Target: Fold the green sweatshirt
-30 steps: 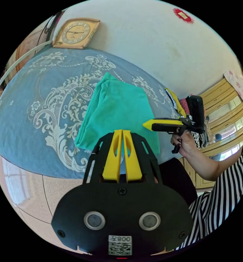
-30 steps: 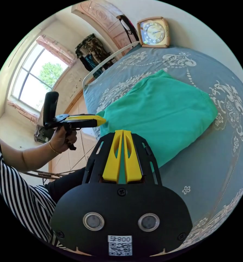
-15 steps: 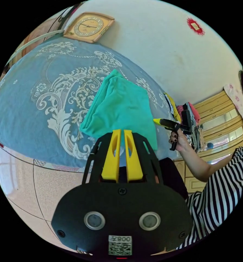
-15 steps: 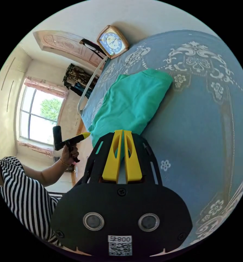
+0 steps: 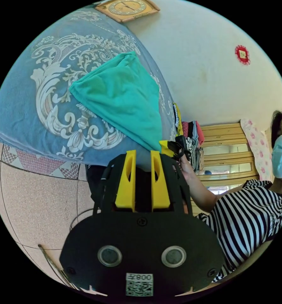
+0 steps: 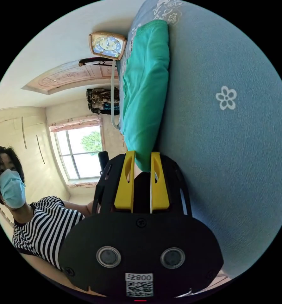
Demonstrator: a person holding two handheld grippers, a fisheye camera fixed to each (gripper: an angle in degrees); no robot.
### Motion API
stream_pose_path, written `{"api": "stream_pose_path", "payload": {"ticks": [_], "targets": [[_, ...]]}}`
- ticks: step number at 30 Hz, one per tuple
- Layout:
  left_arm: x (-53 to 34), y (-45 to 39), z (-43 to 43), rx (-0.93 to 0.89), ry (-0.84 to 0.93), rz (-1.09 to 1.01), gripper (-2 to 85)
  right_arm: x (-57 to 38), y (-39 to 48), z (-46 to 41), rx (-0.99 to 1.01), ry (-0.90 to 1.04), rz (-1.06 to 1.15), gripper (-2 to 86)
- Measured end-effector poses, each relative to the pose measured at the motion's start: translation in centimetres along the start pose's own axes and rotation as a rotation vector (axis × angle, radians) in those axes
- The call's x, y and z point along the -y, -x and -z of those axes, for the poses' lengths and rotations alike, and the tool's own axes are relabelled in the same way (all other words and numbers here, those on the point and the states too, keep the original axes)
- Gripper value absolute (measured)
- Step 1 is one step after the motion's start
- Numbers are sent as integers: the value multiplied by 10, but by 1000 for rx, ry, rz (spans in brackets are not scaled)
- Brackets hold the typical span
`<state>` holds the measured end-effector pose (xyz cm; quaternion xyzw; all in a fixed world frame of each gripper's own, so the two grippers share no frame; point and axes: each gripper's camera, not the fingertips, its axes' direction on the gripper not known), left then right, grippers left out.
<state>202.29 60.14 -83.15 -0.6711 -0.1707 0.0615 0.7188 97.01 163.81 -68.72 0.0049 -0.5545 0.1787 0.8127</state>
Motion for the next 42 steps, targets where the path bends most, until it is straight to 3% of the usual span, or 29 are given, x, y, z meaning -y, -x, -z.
{"api": "stream_pose_path", "payload": {"ticks": [7, 17, 24, 29, 42], "targets": [[5, 37, 11, -257, -76, 132, 123, -23, 26, 13, 126, -27, 6, 36], [12, 106, 30, -617, -459, 348, 135, -58, 110, 21, 143, -52, 116, 21], [22, 116, 29, -625, -546, 372, 59, -107, 135, 15, 170, -90, 104, 20], [19, 91, 29, -531, -496, 290, 38, -154, 156, 18, 186, -129, 108, 19], [-8, 4, 1, -631, -377, -1, 28, -344, 273, 38, 237, -276, 274, 16]]}}
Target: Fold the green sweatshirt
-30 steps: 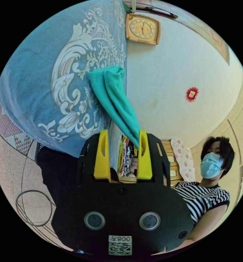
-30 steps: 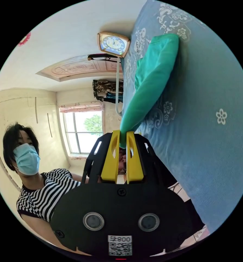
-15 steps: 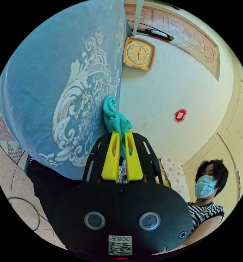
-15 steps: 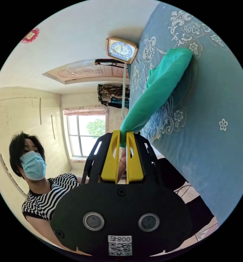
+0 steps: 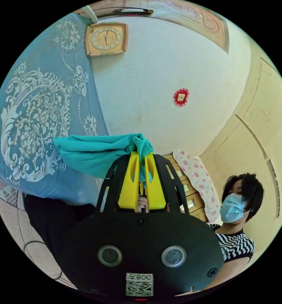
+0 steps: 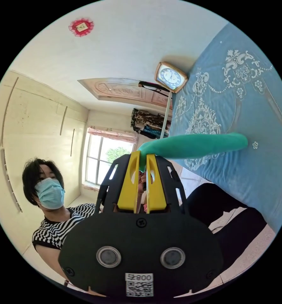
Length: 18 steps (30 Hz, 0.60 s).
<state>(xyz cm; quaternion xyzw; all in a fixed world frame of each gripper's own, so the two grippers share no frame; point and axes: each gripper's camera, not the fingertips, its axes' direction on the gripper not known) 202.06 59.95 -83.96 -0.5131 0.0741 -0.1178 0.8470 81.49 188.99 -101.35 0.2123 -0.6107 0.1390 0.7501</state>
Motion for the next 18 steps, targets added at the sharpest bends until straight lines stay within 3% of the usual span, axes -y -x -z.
{"api": "stream_pose_path", "payload": {"ticks": [9, 18], "targets": [[-67, 10, -52, -89, 135, -71, 27, -127, 117, 27, -10, -87, 132, 17], [-154, 77, -113, -154, 264, -75, 26, -261, 203, 66, -41, -194, 198, 18]]}}
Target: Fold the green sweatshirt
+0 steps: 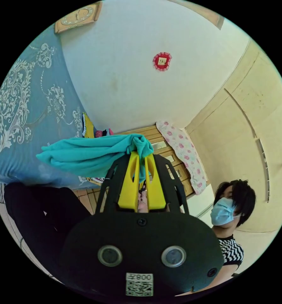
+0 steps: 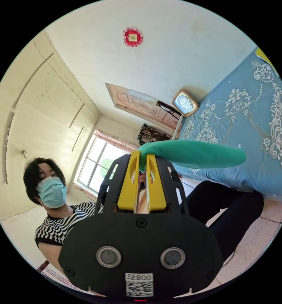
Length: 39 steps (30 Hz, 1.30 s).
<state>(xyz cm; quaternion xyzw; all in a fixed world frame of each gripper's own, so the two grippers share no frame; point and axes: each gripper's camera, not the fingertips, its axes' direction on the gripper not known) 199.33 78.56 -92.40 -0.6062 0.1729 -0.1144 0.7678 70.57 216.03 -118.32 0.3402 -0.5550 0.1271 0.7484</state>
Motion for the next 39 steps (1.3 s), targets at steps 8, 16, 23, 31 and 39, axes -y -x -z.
{"api": "stream_pose_path", "payload": {"ticks": [8, 16, 23, 31, 39], "targets": [[-61, 115, -68, 17, 183, 70, 26, -82, 51, 61, -38, -103, -57, 15], [-87, 261, -139, 76, 267, 192, 28, -92, 69, 119, -106, -159, -152, 13], [-51, 351, -251, 47, 253, 91, 28, 32, 127, 196, -186, -131, -44, 13], [-40, 427, -388, -30, 305, -121, 27, 153, 243, 300, -367, -114, 162, 17], [-156, 664, -457, 204, 580, 61, 21, 100, 135, 410, -585, -138, -307, 23]]}}
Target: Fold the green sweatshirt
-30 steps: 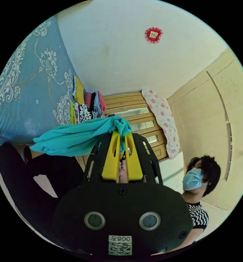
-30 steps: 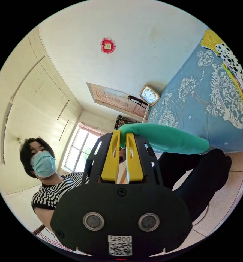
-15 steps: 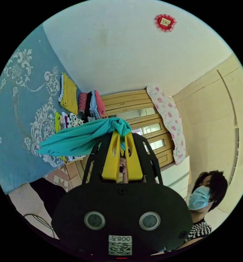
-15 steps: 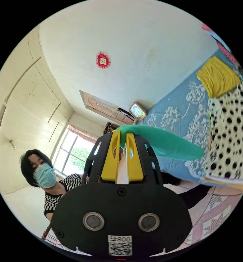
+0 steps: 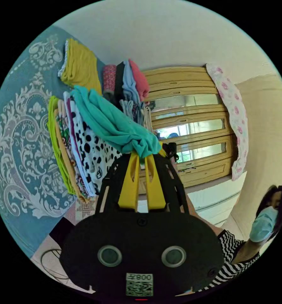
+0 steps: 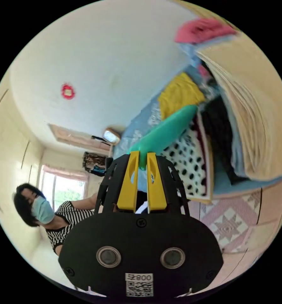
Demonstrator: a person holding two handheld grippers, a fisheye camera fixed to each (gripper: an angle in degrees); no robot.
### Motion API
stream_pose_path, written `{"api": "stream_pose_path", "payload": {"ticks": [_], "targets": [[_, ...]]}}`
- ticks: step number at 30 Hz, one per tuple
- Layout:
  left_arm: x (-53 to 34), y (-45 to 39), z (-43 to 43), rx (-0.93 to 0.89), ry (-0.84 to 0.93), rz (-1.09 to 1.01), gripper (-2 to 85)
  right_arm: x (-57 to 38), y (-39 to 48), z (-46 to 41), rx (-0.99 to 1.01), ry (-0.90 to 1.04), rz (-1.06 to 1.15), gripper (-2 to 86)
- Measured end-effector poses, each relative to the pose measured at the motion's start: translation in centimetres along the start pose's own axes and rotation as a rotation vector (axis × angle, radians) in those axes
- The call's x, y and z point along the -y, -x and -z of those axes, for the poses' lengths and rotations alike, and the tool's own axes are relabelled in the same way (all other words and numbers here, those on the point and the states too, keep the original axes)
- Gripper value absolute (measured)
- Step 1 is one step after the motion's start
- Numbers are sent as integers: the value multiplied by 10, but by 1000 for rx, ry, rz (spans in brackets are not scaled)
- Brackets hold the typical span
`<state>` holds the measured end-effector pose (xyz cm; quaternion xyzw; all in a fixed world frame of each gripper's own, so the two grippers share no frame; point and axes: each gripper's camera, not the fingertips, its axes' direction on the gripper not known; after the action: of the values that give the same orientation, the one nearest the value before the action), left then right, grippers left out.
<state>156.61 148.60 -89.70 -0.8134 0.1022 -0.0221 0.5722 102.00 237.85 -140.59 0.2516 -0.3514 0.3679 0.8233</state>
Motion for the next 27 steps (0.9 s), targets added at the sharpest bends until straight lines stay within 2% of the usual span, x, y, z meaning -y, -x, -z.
{"api": "stream_pose_path", "payload": {"ticks": [3, 7, 12, 14, 19, 24, 27], "targets": [[-34, 87, -41, 22, 107, 150, 19, -15, -47, -14, -93, 95, -148, 24], [-61, 138, -59, 29, 146, 101, 19, -20, -41, -1, -74, 89, -118, 26], [-85, 190, -72, 114, 209, 64, 24, -19, -32, -16, -249, 232, -142, 30], [-99, 221, -77, 145, 238, 70, 29, -24, -38, -21, -259, 225, -174, 32], [-122, 265, -65, 75, 241, 92, 56, -44, -26, -11, -199, 71, -188, 29], [-147, 285, -30, 121, 222, 24, 62, -79, 46, 5, -362, -183, -82, 16], [-158, 289, -9, 156, 191, -24, 48, -90, 97, -9, -417, -269, 32, 7]]}}
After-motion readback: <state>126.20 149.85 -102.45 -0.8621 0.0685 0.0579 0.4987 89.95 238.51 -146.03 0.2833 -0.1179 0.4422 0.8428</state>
